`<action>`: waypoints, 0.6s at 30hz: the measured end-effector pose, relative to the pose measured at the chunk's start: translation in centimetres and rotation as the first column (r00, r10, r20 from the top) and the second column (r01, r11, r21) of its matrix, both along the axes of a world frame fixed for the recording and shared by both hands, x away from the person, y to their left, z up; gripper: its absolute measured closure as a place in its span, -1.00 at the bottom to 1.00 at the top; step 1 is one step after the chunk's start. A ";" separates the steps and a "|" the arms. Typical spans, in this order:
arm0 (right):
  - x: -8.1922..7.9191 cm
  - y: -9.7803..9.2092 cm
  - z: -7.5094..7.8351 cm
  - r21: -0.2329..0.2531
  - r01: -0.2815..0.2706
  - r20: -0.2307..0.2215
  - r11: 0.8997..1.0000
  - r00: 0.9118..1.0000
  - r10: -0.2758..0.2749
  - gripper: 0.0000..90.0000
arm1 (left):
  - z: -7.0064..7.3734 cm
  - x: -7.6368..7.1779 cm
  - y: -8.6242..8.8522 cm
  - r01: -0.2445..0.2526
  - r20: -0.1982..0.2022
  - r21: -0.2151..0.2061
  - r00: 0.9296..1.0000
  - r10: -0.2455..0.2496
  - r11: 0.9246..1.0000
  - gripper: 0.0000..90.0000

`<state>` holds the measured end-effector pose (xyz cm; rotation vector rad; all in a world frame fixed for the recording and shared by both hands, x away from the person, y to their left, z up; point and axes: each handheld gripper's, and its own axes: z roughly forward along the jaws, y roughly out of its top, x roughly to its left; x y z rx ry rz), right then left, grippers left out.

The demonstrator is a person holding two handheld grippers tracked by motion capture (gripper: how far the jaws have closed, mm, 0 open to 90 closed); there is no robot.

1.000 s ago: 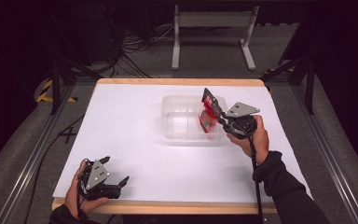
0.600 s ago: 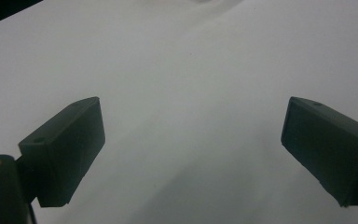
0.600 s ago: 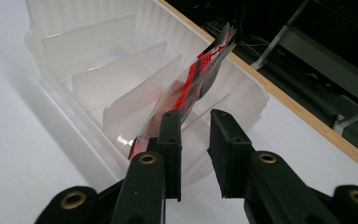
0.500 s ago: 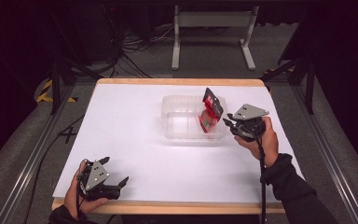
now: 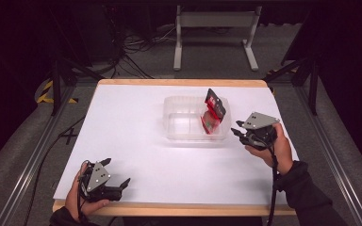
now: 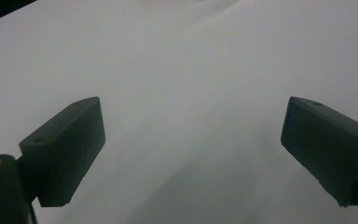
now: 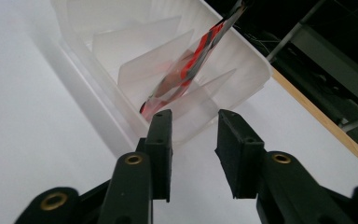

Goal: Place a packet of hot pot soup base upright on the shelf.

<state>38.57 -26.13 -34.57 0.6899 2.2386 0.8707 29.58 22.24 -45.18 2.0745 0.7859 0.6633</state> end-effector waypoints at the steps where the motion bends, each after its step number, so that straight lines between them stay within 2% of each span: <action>1: -0.2 -0.1 -0.1 -0.005 -0.003 -0.001 1.000 1.000 0.003 0.41 | 0.0 0.0 0.0 0.002 -0.001 -0.001 1.000 -0.002 1.000 -0.84; 13: -1.6 -2.0 -1.9 -0.015 0.005 -0.029 1.000 1.000 -0.005 0.16 | -0.1 0.0 0.0 0.002 -0.007 0.004 1.000 -0.002 1.000 -0.84; 18: -2.4 -2.9 -2.4 -0.016 -0.014 -0.021 1.000 1.000 0.014 0.17 | -0.1 0.1 0.0 -0.004 -0.007 -0.002 1.000 0.004 1.000 -0.84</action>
